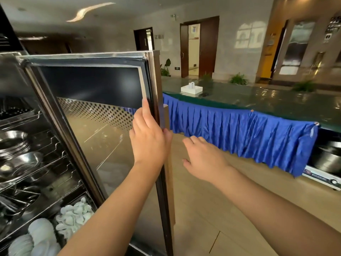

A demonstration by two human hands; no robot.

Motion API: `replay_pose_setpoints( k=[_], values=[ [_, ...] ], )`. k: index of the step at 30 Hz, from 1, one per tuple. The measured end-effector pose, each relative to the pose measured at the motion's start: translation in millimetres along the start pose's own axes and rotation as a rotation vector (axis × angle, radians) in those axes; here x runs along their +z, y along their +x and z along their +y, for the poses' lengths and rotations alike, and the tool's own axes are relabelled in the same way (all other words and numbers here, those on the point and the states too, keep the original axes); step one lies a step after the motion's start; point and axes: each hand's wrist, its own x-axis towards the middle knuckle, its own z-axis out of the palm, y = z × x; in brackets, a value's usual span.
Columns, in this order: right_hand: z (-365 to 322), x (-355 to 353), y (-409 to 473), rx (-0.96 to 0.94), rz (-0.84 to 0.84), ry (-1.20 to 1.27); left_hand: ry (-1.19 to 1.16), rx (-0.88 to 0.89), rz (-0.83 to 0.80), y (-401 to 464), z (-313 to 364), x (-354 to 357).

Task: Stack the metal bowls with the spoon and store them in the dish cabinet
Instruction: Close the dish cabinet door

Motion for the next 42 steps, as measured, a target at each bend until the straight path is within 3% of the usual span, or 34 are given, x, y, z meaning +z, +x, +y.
replay_pose_setpoints(
  k=[5, 11, 17, 21, 31, 37, 42],
  values=[
    [-9.1, 18.8, 27.7, 0.038, -0.021, 0.021, -0.048, -0.06, -0.092, 4.9, 6.5, -4.8],
    [-32.7, 29.9, 44.1, 0.027, 0.013, 0.089, -0.047, -0.043, -0.016, -20.5, -20.6, -36.1],
    [-70.0, 42.8, 30.5, -0.146, 0.023, 0.239, -0.029, -0.021, 0.1, -57.0, -61.2, -93.9],
    [-109.1, 51.5, 16.8, -0.267, -0.004, 0.38, 0.029, -0.098, 0.127, -80.8, -84.2, -144.6],
    [-230.3, 62.9, 9.5, -0.347, -0.395, 1.01, 0.319, -0.281, 0.131, -130.3, -148.8, -239.2],
    [-310.1, 79.3, 15.0, -0.353, -0.556, 1.13, 0.443, -0.436, 0.131, -142.6, -197.1, -282.0],
    [-376.6, 85.4, 26.9, -0.395, -0.698, 1.234, 0.536, -0.45, 0.124, -147.2, -242.0, -312.4]
  ],
)
